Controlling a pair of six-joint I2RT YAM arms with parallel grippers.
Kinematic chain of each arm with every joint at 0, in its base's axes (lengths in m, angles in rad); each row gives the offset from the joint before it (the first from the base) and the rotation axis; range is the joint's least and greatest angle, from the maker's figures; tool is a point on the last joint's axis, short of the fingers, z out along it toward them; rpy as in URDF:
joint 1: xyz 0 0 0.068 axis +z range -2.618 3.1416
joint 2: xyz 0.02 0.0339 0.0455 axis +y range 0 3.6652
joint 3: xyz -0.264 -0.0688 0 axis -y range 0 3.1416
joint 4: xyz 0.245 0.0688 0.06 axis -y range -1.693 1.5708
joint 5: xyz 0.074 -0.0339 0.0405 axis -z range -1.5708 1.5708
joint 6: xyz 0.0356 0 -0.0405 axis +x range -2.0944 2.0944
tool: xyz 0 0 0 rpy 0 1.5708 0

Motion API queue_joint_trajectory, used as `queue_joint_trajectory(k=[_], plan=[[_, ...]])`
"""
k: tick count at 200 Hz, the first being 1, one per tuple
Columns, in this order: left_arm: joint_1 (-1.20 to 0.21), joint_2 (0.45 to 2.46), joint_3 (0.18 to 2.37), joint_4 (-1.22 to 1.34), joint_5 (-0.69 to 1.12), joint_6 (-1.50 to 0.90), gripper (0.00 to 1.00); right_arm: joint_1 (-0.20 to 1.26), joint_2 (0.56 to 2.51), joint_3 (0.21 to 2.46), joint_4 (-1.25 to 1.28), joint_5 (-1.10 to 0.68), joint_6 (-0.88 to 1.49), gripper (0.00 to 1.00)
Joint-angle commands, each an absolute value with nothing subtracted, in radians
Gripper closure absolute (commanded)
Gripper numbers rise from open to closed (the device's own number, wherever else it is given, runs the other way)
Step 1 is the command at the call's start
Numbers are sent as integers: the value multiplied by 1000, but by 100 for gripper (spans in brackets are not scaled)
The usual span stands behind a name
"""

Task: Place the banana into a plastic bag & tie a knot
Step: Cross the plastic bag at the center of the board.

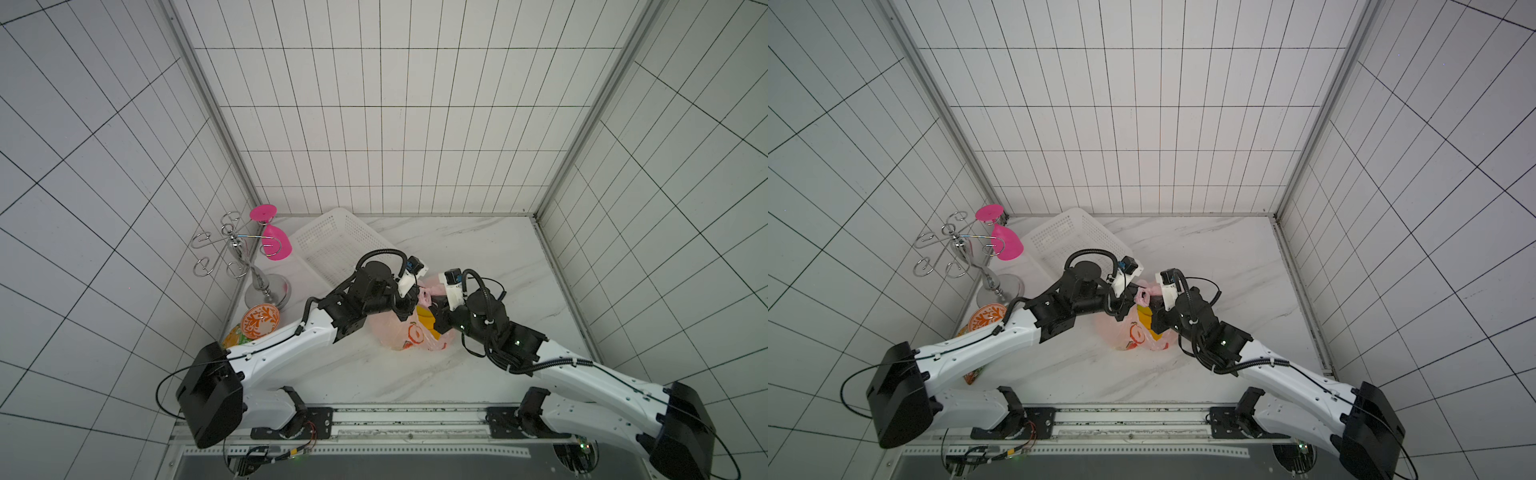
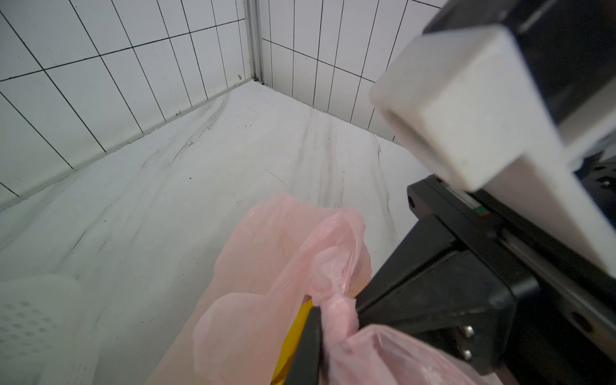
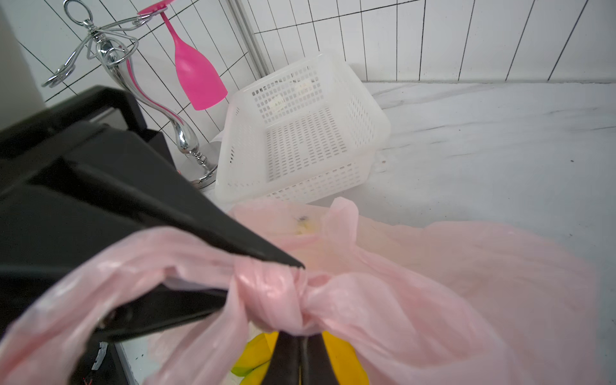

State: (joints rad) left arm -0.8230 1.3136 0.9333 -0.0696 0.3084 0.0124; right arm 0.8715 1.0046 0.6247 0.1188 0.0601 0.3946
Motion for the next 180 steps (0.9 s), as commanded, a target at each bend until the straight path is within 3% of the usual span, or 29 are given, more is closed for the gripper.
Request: queue_joint_trajectory(k=[1,109,180], plan=[[-885,1290,982,6,398,32,91,874,1023,603,182,115,423,100],[-889,1233,933,-61,300,33,90,804,919,576,192,155,388,100],[-848,1278,973,-41,221,-20,97,910,890,517,167,85,366,100]])
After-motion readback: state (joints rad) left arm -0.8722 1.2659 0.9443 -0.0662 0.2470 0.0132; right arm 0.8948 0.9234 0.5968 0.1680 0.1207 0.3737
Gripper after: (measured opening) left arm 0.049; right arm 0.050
